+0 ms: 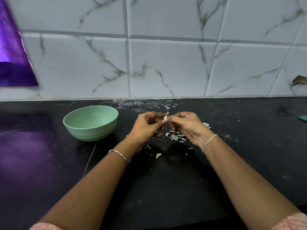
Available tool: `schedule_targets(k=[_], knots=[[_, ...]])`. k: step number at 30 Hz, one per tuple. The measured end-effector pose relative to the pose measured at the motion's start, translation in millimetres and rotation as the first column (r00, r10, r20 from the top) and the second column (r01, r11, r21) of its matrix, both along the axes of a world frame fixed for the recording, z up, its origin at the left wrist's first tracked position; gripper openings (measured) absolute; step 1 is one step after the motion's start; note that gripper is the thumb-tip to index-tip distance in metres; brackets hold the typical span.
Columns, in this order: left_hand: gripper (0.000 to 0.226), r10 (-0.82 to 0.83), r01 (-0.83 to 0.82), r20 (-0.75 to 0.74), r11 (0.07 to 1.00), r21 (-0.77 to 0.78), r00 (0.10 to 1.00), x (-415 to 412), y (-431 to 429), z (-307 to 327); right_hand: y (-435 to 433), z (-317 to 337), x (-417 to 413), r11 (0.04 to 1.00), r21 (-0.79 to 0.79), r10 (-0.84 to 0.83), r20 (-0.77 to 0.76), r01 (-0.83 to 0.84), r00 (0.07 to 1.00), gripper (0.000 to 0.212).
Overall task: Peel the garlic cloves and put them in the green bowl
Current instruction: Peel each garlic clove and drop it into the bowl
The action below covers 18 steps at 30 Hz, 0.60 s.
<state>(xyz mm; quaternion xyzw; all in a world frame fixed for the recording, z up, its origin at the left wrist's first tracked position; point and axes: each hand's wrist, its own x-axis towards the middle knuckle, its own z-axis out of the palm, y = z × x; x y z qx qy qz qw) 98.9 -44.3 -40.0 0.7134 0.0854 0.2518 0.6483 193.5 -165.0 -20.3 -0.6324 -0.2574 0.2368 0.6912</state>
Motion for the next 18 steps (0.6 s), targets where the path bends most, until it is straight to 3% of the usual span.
schedule_targets(k=[10,14,18], knots=[[0.009,0.077,-0.083,-0.055,0.989,-0.120,0.996,-0.1,-3.8,4.7,-0.6,-3.3,4.4,0.999,-0.032,-0.022,0.176,0.028,0.984,0.007],[0.011,0.111,-0.114,-0.033,0.989,-0.093,0.993,-0.8,-3.9,4.2,-3.6,-1.7,5.2,0.999,-0.031,0.028,0.172,-0.023,0.985,0.008],[0.009,0.165,-0.164,-0.004,0.980,-0.109,0.986,-0.9,-2.0,5.7,-2.4,-4.4,1.1,1.000,-0.017,0.028,0.329,-0.024,0.944,0.018]])
